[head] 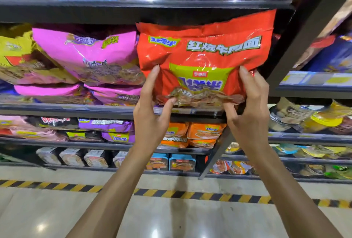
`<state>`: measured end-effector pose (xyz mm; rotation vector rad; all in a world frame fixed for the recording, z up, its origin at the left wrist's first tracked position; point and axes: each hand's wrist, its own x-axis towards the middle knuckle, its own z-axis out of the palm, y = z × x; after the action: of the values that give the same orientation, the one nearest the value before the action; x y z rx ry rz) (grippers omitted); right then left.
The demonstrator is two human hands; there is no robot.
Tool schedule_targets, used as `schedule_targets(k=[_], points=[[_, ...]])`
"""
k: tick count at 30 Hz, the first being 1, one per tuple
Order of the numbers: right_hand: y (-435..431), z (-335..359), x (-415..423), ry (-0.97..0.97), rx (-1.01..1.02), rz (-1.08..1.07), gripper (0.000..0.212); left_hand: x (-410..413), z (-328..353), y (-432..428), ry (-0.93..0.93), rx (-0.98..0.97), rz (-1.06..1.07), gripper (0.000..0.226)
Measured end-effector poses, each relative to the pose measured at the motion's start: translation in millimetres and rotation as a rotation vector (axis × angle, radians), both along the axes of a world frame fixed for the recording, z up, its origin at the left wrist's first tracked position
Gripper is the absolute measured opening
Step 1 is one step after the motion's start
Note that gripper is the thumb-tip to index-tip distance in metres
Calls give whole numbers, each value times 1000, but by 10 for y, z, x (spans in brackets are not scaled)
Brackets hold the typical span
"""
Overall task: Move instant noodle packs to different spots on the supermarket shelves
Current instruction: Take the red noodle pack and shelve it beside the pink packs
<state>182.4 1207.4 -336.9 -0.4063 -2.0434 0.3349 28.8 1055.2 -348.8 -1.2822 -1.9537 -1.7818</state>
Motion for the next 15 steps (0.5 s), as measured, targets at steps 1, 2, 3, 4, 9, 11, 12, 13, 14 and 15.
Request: schedule_targets(k=[1, 2, 3, 4, 9, 11, 12, 13, 14, 15], points=[[1, 7, -10, 3, -2, -4, 81, -14, -4, 11, 5, 2, 1, 80], [2, 23, -24, 8, -8, 4, 81, -31, -4, 32, 13, 9, 1, 80], [7, 45, -43, 11, -18, 23, 81, -56, 0, 60, 28, 15, -1, 80], [12, 70, -60, 12, -32, 42, 81, -89, 13, 87, 46, 13, -1, 81], [92, 151, -194, 33, -69, 47, 82, -316, 82, 241, 92, 16, -10, 82], [106, 124, -265, 58, -76, 30, 82, -353, 84, 276, 105, 25, 6, 82], [112, 104, -303, 71, -77, 17, 82, -357, 71, 298, 108, 33, 7, 82], [115, 90, -342, 86, -86, 9, 82, -355, 56, 320, 112, 38, 7, 81], [118, 77, -378, 103, -102, 5, 81, -349, 40, 342, 118, 42, 10, 81], [126, 63, -411, 117, -108, 1, 79, -348, 26, 368, 124, 45, 14, 80]])
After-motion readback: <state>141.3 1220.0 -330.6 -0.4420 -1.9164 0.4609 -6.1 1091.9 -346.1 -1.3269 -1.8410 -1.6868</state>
